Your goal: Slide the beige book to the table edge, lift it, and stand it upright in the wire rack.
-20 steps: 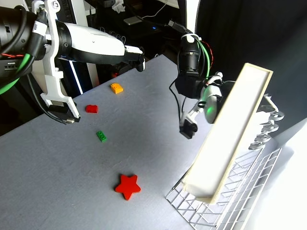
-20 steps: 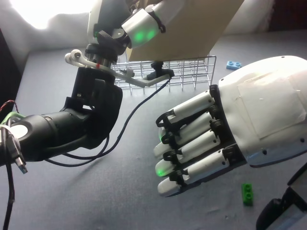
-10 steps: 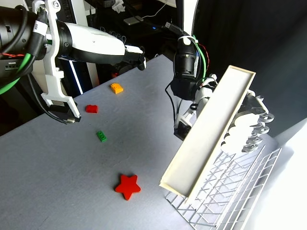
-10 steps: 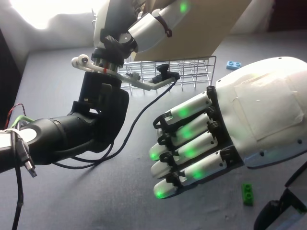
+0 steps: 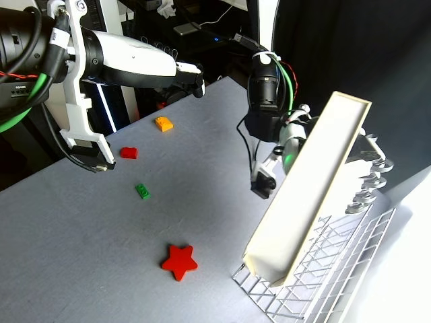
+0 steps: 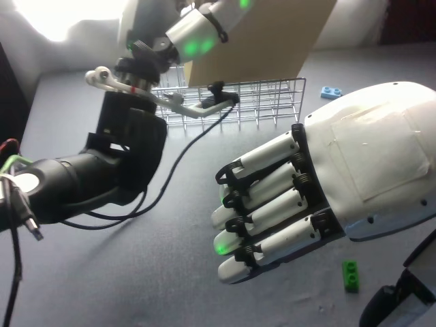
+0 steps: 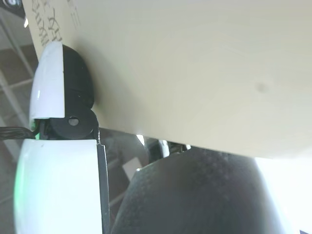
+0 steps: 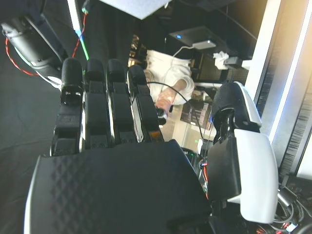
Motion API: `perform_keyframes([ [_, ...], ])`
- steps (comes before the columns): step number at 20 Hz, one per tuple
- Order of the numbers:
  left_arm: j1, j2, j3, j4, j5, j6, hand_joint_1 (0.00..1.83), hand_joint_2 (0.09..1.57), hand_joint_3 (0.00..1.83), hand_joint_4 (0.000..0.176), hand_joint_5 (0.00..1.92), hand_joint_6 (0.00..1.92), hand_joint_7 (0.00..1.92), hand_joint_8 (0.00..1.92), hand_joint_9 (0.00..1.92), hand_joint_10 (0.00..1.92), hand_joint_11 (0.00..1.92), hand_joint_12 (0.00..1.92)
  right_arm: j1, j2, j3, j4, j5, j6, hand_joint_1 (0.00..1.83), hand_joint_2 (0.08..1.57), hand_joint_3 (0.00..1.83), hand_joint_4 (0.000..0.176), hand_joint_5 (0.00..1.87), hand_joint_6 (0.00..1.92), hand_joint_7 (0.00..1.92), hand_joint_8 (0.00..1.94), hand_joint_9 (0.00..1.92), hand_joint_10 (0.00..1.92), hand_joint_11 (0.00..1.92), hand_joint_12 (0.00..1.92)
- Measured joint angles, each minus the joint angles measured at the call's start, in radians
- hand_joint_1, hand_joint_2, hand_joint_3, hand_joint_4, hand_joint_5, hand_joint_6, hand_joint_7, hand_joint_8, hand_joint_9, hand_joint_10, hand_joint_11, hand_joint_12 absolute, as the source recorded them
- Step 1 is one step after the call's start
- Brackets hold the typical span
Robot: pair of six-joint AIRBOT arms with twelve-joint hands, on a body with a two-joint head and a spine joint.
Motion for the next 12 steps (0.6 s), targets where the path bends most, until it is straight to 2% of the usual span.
perform_keyframes([
  [6, -0.001, 0.032, 0.025, 0.05, 0.039, -0.032, 1.35, 1.2, 0.0, 0.0, 0.8, 1.13, 0.75, 1.38, 0.78, 1.46, 0.74, 1.4, 0.0, 0.0, -0.002, 0.001, 0.0, 0.0, 0.12, 1.13, 0.0, 0.0, 0.22, 0.0, 0.23, 0.0, 0.25, 0.01, 0.0, 0.78],
  [8, -0.002, 0.035, 0.025, 0.058, 0.04, -0.034, 1.35, 1.21, 0.0, 0.0, 0.78, 1.14, 0.72, 1.43, 0.78, 1.48, 0.78, 1.41, 0.0, 0.0, -0.003, 0.003, 0.001, 0.0, 0.14, 1.12, 0.0, 0.0, 0.21, 0.0, 0.22, 0.0, 0.25, 0.0, 0.0, 0.8],
  [10, -0.005, 0.036, 0.025, 0.054, 0.04, -0.035, 1.35, 1.21, 0.0, 0.0, 0.77, 1.14, 0.73, 1.42, 0.77, 1.5, 0.74, 1.44, 0.0, 0.0, -0.003, 0.003, 0.0, 0.0, 0.14, 1.12, 0.0, 0.0, 0.22, 0.0, 0.23, 0.0, 0.25, 0.0, 0.0, 0.76],
  [12, -0.012, 0.039, 0.017, 0.051, 0.043, -0.035, 1.35, 1.2, 0.0, 0.0, 0.79, 1.12, 0.74, 1.38, 0.8, 1.46, 0.8, 1.37, 0.0, -0.001, -0.003, 0.003, 0.0, 0.0, 0.13, 1.12, 0.0, 0.0, 0.22, 0.0, 0.23, 0.0, 0.26, 0.0, 0.0, 0.78],
])
